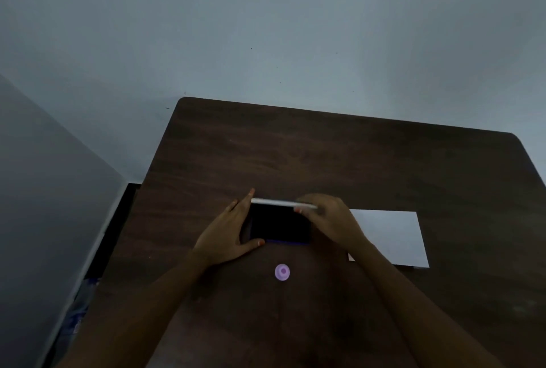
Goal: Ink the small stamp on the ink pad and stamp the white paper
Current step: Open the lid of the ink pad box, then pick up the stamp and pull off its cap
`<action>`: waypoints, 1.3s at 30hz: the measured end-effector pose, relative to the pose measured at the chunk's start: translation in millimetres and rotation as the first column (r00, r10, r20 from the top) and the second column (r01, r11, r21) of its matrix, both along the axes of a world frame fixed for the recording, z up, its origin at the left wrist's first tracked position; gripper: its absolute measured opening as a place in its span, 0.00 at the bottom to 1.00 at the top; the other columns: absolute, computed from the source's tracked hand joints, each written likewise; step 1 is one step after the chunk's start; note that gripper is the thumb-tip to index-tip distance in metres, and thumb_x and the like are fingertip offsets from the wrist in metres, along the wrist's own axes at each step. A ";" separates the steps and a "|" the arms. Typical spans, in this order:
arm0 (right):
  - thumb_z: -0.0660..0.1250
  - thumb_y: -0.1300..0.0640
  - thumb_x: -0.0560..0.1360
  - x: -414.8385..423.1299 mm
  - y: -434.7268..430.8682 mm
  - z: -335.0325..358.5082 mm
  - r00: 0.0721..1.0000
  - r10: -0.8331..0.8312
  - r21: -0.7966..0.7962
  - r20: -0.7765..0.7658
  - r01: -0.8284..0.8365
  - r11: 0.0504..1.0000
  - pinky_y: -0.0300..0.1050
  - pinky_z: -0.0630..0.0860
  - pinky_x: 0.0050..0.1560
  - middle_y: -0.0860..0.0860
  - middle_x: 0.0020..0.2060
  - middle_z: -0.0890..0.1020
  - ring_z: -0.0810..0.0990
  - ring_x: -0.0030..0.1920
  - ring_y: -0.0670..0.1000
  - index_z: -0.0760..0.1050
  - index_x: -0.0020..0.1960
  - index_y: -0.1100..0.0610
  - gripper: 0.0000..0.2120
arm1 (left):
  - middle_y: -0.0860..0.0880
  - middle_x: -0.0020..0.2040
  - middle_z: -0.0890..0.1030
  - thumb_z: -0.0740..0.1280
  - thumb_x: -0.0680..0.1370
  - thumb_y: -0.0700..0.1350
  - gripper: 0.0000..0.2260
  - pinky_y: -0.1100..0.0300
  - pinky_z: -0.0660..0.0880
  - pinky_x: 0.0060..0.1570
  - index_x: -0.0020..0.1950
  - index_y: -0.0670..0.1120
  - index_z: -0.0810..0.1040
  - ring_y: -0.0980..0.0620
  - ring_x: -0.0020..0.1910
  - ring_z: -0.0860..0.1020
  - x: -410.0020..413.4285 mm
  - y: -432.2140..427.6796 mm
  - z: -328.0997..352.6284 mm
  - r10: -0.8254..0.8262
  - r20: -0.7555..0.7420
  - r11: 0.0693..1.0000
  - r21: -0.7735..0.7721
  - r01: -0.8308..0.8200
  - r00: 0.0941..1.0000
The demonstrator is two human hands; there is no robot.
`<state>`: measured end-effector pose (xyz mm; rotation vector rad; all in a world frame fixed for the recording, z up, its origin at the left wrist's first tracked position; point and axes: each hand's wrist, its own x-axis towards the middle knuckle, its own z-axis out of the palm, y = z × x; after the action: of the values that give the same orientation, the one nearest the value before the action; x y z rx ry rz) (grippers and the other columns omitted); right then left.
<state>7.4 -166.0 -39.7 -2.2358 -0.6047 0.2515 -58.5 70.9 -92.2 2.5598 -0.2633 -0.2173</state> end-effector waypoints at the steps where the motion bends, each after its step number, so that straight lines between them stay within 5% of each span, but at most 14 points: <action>1: 0.65 0.54 0.73 5.6 3.9 2.9 0.998 -0.040 0.041 -0.045 0.042 0.998 0.40 0.74 0.52 0.53 0.51 0.82 0.78 0.50 0.46 0.76 0.54 0.54 0.10 | 0.58 0.73 0.47 0.65 0.68 0.64 0.45 0.61 0.49 0.67 0.70 0.59 0.32 0.59 0.69 0.51 0.0 -0.6 -0.6 0.003 0.005 1.000 0.007 -0.003 1.000; 11: 0.61 0.63 0.74 61.2 40.7 -22.4 0.962 -0.271 -0.057 0.042 0.273 0.960 0.46 0.69 0.55 0.62 0.51 0.78 0.76 0.52 0.58 0.77 0.51 0.64 0.09 | 0.57 0.72 0.38 0.53 0.72 0.68 0.38 0.61 0.33 0.67 0.69 0.58 0.30 0.63 0.70 0.40 2.0 0.9 -3.7 -0.078 0.051 0.988 0.139 0.070 0.996; 15: 0.64 0.64 0.73 67.6 45.4 -34.8 0.957 -0.281 -0.137 0.078 0.289 0.947 0.42 0.66 0.51 0.62 0.48 0.78 0.74 0.49 0.58 0.78 0.47 0.66 0.07 | 0.54 0.73 0.40 0.51 0.71 0.69 0.39 0.59 0.35 0.69 0.70 0.54 0.33 0.62 0.71 0.40 2.5 0.1 -6.9 -0.097 0.047 0.983 0.161 0.089 0.994; 20: 0.67 0.64 0.70 67.8 51.3 -40.1 0.943 -0.316 -0.122 0.105 0.328 0.937 0.50 0.67 0.51 0.62 0.46 0.79 0.75 0.48 0.60 0.78 0.43 0.65 0.04 | 0.54 0.73 0.41 0.52 0.72 0.68 0.39 0.55 0.35 0.70 0.71 0.53 0.34 0.62 0.71 0.41 2.5 1.5 -5.5 -0.093 0.037 0.987 0.137 0.087 0.995; 26: 0.64 0.59 0.73 62.8 50.0 -37.1 0.934 -0.341 -0.186 0.111 0.357 0.916 0.53 0.58 0.64 0.58 0.57 0.76 0.70 0.60 0.56 0.76 0.55 0.58 0.11 | 0.56 0.73 0.38 0.52 0.71 0.69 0.39 0.62 0.33 0.69 0.70 0.55 0.31 0.66 0.70 0.37 2.7 2.8 -7.4 -0.089 0.038 0.987 0.141 0.083 0.995; 30: 0.63 0.61 0.74 41.1 43.0 -29.0 0.881 -0.454 -0.072 0.132 0.466 0.882 0.50 0.61 0.64 0.59 0.58 0.76 0.71 0.61 0.57 0.74 0.57 0.60 0.12 | 0.57 0.73 0.38 0.53 0.72 0.68 0.39 0.62 0.35 0.69 0.70 0.55 0.32 0.67 0.69 0.36 3.8 3.5 -7.5 -0.079 0.061 0.988 0.138 0.070 0.995; 39: 0.62 0.61 0.74 -29.9 27.3 -14.8 0.967 -0.253 -0.050 0.031 0.255 0.966 0.38 0.68 0.52 0.57 0.49 0.80 0.75 0.51 0.50 0.76 0.51 0.59 0.07 | 0.54 0.72 0.44 0.56 0.79 0.53 0.30 0.61 0.43 0.70 0.70 0.53 0.38 0.60 0.71 0.46 -7.8 -4.4 -0.7 -0.064 0.098 0.996 0.069 0.057 0.993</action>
<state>-22.5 -138.7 -54.5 -2.3424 -0.3208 0.1112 -66.3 66.5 -92.9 2.6342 -0.3777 -0.1228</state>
